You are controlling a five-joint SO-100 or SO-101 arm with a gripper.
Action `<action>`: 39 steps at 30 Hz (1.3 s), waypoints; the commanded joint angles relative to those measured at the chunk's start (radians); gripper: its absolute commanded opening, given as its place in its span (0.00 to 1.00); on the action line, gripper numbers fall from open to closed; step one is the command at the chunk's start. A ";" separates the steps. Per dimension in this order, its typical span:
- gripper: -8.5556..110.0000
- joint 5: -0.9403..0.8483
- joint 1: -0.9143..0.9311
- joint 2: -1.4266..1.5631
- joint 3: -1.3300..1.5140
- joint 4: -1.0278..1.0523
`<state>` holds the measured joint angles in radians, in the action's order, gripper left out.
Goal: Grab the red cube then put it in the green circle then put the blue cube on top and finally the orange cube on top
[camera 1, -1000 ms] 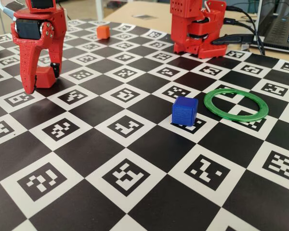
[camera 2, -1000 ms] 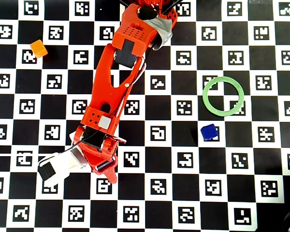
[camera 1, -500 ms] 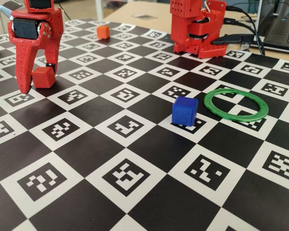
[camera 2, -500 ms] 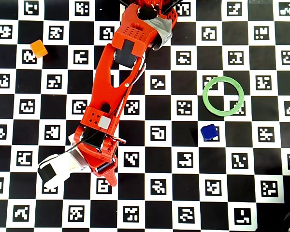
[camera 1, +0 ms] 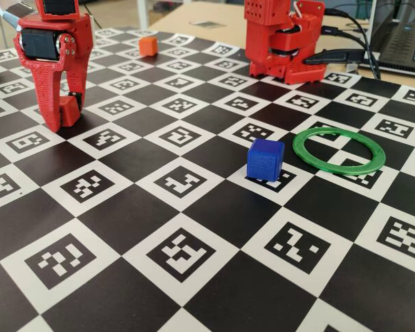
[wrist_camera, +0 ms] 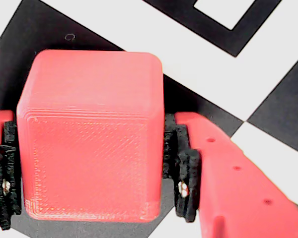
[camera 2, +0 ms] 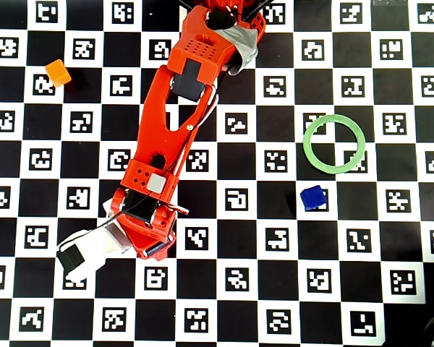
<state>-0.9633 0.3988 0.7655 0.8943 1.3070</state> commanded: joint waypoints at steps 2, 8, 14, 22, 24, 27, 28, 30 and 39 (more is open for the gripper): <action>0.14 0.005 -0.005 0.132 -0.002 -0.002; 0.13 0.018 -0.006 0.144 0.002 0.008; 0.13 0.044 0.009 0.202 -0.040 0.118; 0.09 0.114 0.052 0.411 -0.051 0.328; 0.09 0.127 0.058 0.479 -0.057 0.396; 0.09 0.179 0.060 0.581 -0.072 0.500; 0.09 0.209 0.055 0.618 -0.072 0.528; 0.09 0.270 0.043 0.716 -0.020 0.534; 0.09 0.491 -0.158 1.071 0.302 0.534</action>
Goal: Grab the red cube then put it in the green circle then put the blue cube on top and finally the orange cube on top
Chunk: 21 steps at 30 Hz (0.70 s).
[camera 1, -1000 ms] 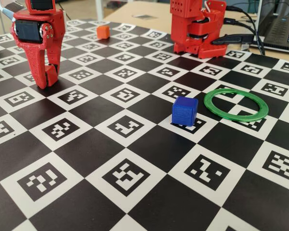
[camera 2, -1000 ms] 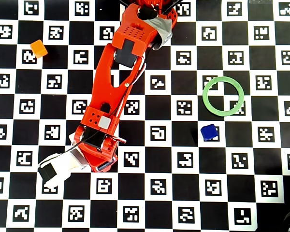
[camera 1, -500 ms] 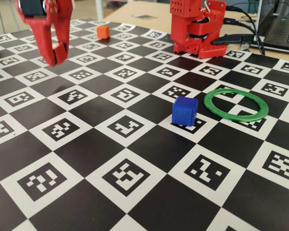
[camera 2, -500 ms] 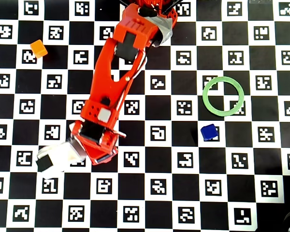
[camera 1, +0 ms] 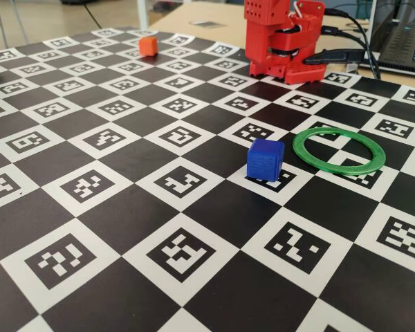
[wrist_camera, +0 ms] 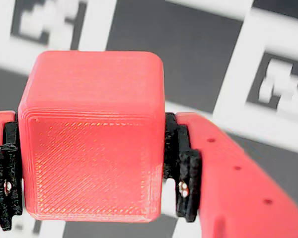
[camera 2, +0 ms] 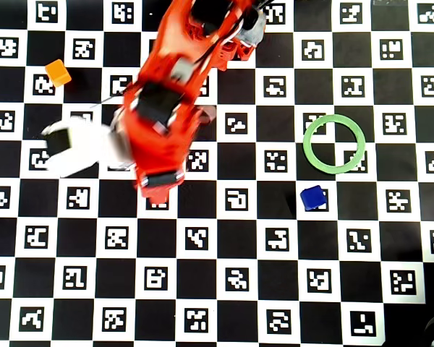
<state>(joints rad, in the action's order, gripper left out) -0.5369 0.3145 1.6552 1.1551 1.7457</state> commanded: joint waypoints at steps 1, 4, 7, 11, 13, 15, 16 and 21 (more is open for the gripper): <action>0.09 0.094 -0.109 0.204 0.074 0.095; 0.09 0.186 -0.232 0.261 0.169 0.095; 0.09 0.293 -0.380 0.307 0.261 0.087; 0.10 0.497 -0.563 0.360 0.370 0.021; 0.10 0.574 -0.629 0.376 0.399 -0.009; 0.10 0.640 -0.698 0.376 0.413 -0.026; 0.10 0.673 -0.735 0.367 0.414 -0.029; 0.11 0.827 -0.857 0.272 0.383 -0.051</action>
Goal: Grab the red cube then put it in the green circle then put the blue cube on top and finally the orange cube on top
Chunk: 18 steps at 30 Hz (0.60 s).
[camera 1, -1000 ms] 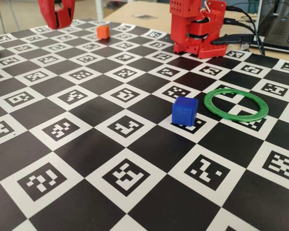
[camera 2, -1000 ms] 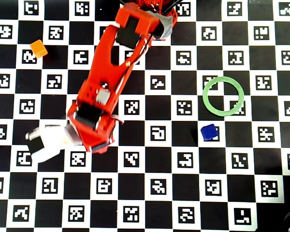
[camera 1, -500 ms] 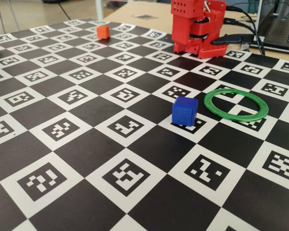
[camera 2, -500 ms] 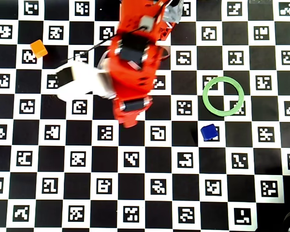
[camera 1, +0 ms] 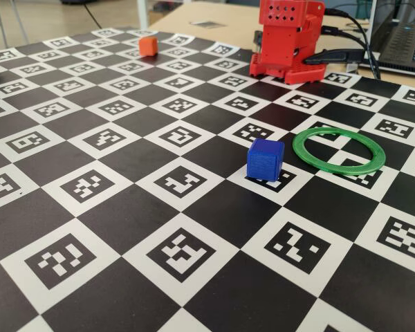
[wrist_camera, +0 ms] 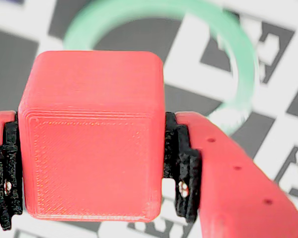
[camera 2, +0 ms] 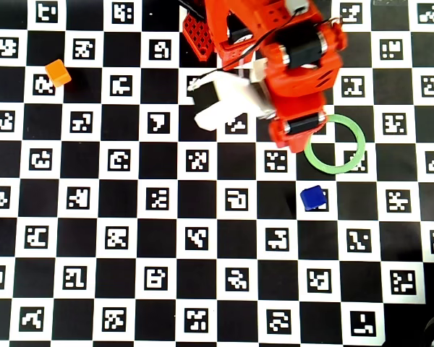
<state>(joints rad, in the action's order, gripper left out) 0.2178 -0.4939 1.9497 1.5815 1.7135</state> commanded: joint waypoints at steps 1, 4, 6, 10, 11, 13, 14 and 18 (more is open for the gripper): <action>0.11 0.101 -0.057 -0.040 -0.048 -0.031; 0.10 0.170 -0.104 -0.086 -0.052 -0.057; 0.10 0.202 -0.155 -0.110 -0.064 -0.061; 0.10 0.247 -0.227 -0.164 -0.123 -0.058; 0.10 0.262 -0.241 -0.179 -0.140 -0.060; 0.10 0.290 -0.272 -0.218 -0.167 -0.063; 0.10 0.305 -0.285 -0.238 -0.181 -0.064; 0.10 0.354 -0.305 -0.318 -0.241 -0.080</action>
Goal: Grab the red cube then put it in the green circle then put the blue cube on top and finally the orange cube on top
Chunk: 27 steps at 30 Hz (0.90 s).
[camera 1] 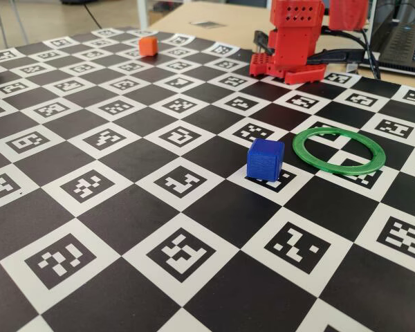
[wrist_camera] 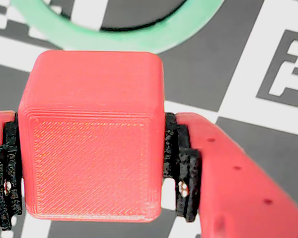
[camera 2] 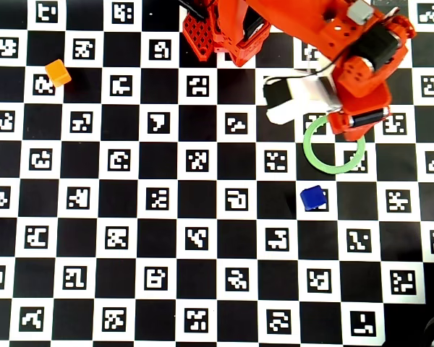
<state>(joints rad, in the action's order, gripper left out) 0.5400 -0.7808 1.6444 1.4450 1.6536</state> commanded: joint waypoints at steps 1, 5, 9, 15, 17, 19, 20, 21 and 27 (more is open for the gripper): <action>0.10 0.044 -0.020 -0.021 -0.107 -0.035; 0.11 0.104 -0.020 -0.035 -0.104 -0.115; 0.11 0.166 -0.003 -0.055 -0.083 -0.176; 0.11 0.202 0.009 -0.101 0.054 -0.291; 0.11 0.202 0.002 -0.109 0.083 -0.318; 0.11 0.202 -0.003 -0.115 0.097 -0.331; 0.11 0.201 -0.006 -0.120 0.104 -0.337; 0.11 0.201 -0.009 -0.124 0.110 -0.345; 0.11 0.196 -0.009 -0.135 0.189 -0.428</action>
<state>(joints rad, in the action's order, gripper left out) 0.7394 -0.7854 1.4818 1.6322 1.2671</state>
